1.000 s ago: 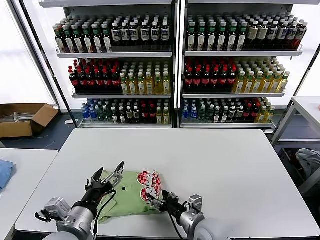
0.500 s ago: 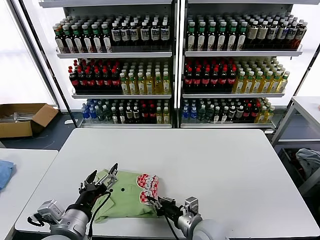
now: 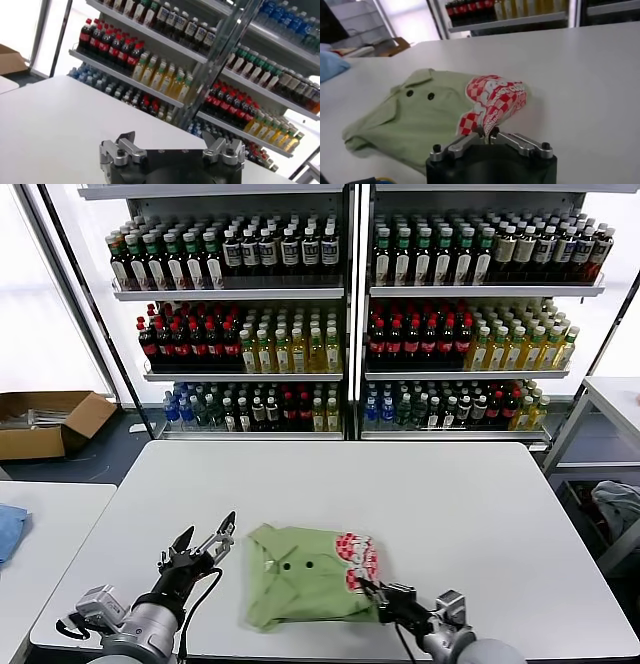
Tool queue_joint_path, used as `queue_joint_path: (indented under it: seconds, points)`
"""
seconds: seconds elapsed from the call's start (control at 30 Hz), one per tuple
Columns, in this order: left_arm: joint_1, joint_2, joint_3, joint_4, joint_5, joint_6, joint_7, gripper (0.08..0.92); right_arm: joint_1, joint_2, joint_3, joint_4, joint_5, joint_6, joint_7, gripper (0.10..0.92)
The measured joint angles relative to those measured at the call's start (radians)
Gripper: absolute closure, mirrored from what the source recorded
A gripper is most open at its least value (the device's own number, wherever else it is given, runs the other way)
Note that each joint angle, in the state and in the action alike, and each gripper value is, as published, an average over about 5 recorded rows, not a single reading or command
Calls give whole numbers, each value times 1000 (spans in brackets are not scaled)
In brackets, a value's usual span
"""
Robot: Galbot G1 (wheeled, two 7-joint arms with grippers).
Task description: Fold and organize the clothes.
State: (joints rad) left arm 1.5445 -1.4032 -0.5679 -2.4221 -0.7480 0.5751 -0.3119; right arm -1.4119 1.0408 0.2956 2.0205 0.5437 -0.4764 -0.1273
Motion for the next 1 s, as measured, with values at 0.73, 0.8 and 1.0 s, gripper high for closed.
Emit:
queue_joint_path:
  seconds: [0.73, 0.8, 1.0]
  points:
    - [4, 1, 39, 6, 46, -18, 42, 177, -60, -1, 140, 93, -76, 72, 127, 366]
    - [6, 3, 40, 6, 48, -19, 45, 177, -47, 16, 117, 94, -86, 86, 131, 305]
    - [17, 4, 39, 6, 54, -22, 53, 177, -15, 72, 42, 43, -165, 138, 127, 207]
